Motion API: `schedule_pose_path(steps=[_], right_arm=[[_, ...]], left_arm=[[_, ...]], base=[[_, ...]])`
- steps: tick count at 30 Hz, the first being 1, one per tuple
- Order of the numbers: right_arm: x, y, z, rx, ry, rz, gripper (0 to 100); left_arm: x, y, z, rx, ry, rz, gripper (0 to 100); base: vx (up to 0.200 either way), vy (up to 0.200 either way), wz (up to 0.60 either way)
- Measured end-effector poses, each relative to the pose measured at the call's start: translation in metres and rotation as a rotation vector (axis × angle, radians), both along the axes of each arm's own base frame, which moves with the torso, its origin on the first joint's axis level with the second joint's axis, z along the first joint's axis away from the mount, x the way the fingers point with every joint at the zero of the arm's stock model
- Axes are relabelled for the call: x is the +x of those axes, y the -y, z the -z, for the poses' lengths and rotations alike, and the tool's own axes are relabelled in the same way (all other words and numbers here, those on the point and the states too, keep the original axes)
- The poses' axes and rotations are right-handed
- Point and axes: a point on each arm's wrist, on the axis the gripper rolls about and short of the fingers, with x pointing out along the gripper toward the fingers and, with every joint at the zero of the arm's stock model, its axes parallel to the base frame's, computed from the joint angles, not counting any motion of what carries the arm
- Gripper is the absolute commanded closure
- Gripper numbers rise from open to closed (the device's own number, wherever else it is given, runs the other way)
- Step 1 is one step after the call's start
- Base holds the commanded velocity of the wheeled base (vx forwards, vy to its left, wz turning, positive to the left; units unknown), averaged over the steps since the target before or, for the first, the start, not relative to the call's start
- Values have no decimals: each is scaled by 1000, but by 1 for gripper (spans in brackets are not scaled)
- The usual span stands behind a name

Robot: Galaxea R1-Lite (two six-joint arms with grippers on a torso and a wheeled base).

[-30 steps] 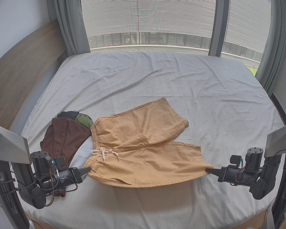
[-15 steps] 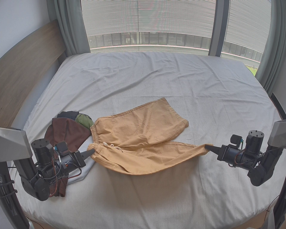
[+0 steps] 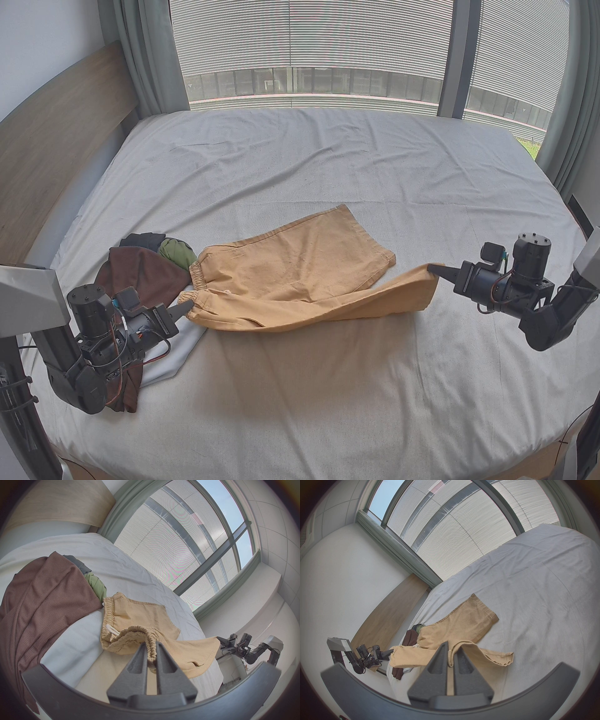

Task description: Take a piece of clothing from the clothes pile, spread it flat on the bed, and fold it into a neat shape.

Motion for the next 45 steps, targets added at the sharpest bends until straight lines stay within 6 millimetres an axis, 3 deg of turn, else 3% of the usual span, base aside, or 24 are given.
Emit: schedule_pose_path(steps=[16,34,45], right_arm=[[43,-7,-44,5,48,-2,100],[70,-14,-59,8,70,-7,100],[94,-29,-60,6,87,-5,100]], left_arm=[[11,0,3,-27,-2,-52,100],[15,0,2,-56,-8,-80,100],[19,-1,0,-78,-1,-109,100]], base=[[0,0,0],[0,0,0],[0,0,0]])
